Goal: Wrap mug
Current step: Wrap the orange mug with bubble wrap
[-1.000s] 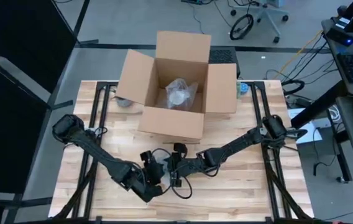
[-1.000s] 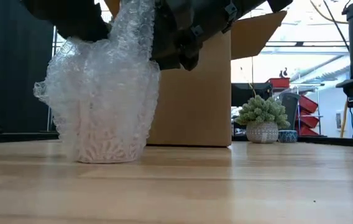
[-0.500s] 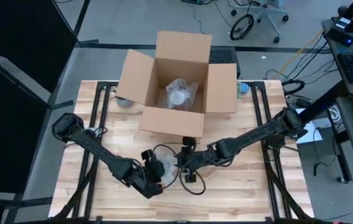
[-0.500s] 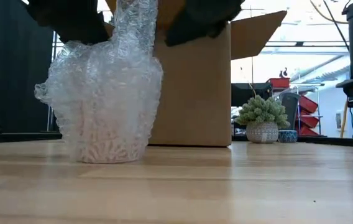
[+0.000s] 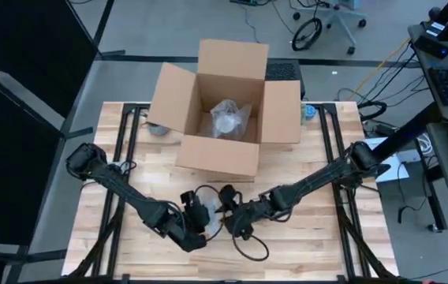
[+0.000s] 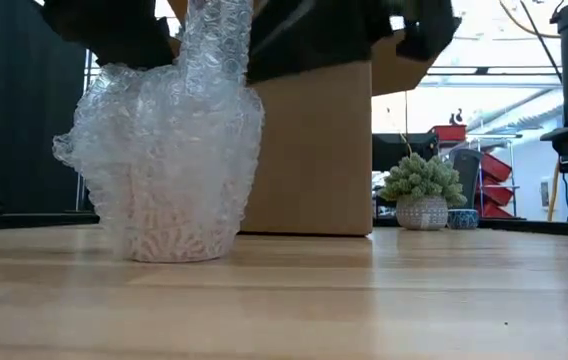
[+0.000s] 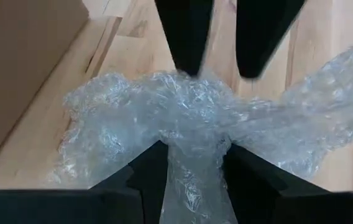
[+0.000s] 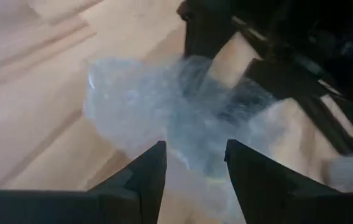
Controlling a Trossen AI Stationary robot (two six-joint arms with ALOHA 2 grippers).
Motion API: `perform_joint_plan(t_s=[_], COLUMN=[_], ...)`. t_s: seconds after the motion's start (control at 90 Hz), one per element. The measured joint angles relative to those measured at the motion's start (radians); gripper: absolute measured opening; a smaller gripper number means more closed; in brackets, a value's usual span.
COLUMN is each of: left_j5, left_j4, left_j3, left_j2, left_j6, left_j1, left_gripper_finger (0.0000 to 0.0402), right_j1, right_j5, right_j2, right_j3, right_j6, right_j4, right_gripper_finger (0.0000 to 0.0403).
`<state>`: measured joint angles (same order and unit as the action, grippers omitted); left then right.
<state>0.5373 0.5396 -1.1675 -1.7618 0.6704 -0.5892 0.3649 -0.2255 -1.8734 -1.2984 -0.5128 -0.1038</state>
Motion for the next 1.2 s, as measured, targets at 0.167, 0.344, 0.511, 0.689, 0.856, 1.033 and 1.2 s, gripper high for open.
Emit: perform_joint_plan(t_s=[0.167,0.344,0.511,0.689,0.856,1.033,1.2], left_j5=[-0.006,-0.004,-0.004,-0.006,-0.023,-0.022,-0.017], left_j4=[-0.008,-0.001,-0.004,-0.014,-0.033,-0.057,-0.064], left_j3=[0.001,0.002,0.002,0.002,0.000,0.000,0.000], left_j2=[0.000,0.001,0.001,0.001,0.000,-0.001,-0.001], left_j6=[-0.005,-0.016,-0.037,-0.053,-0.060,-0.084,-0.076], left_j1=[0.005,0.013,0.015,0.019,0.019,0.019,0.019], left_gripper_finger=[0.0138,0.0138,0.0138,0.0138,0.0138,0.0138,0.0138], right_j1=[-0.042,-0.066,-0.081,-0.072,-0.052,-0.046,-0.043], right_j5=[0.079,0.119,0.178,0.185,0.192,0.201,0.179], right_j2=[-0.080,-0.137,-0.154,-0.150,-0.145,-0.144,-0.130], right_j3=[-0.005,-0.009,-0.010,-0.007,-0.005,-0.003,0.000], right_j6=[0.020,0.010,0.023,0.018,0.010,0.048,0.130], right_j4=[0.038,0.045,0.055,0.052,0.053,0.059,0.075], right_gripper_finger=[0.0153,0.0153,0.0148,0.0113,0.0038,0.0019,0.0059])
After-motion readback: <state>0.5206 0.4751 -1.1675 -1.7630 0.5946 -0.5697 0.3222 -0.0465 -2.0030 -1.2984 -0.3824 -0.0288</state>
